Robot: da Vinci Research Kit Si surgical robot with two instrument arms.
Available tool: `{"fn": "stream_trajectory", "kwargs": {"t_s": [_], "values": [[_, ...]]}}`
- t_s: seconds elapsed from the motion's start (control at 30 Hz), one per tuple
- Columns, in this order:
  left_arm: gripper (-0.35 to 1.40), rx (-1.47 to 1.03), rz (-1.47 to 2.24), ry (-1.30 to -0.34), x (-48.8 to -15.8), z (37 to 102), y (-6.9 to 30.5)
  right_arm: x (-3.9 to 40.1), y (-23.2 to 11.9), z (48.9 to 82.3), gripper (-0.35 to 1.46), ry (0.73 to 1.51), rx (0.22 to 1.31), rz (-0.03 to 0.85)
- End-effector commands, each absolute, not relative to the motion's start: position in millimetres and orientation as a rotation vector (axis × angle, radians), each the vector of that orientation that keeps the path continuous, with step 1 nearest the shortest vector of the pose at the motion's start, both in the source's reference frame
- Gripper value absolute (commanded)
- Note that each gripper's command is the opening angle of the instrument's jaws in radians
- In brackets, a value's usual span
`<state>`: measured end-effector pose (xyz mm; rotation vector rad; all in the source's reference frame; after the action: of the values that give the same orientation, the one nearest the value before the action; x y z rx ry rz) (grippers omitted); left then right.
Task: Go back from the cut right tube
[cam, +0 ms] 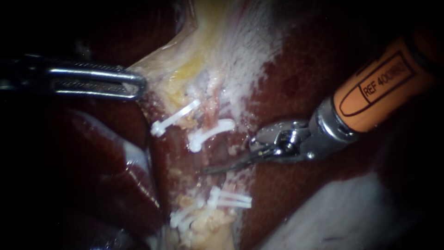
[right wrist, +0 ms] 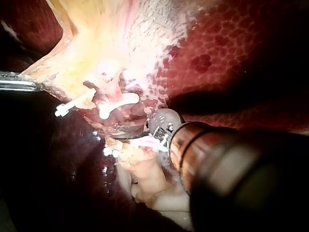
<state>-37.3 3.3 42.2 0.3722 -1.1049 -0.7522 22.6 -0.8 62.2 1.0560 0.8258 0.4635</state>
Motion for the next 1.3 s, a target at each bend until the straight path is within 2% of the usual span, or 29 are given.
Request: {"fn": "stream_trajectory", "kwargs": {"t_s": [0.03,0.23,0.47,0.53,0.6,0.7,0.93,1.3], "values": [[-0.35,0.372,-0.752,-1.105,-37.4,42.2,3.3,22.6,-0.8,62.2,0.42,0.827,1.054,0.46],[-0.35,0.372,-0.752,-1.105,-37.4,42.2,3.3,22.2,-0.8,62.2,0.52,0.83,1.048,0.465],[-0.35,0.372,-0.751,-1.105,-37.2,42.3,3.2,20.5,-0.8,61.6,0.56,0.839,1.043,0.454],[-0.35,0.372,-0.751,-1.105,-37.2,42.3,3.2,19.5,-0.5,61.2,0.66,0.862,1.017,0.442],[-0.35,0.372,-0.751,-1.105,-37.2,42.4,3.2,18.4,-0.1,60.7,0.66,0.893,0.968,0.452],[-0.35,0.371,-0.75,-1.105,-37.1,42.7,3.2,17.0,0.5,60.0,0.76,0.921,0.929,0.456],[-0.35,0.37,-0.749,-1.105,-37.1,43.2,3.2,14.2,2.0,58.6,0.94,0.966,0.834,0.395],[-0.35,0.37,-0.749,-1.106,-36.9,43.5,3.3,11.9,4.1,55.8,1.04,1.041,0.692,0.302]]}}
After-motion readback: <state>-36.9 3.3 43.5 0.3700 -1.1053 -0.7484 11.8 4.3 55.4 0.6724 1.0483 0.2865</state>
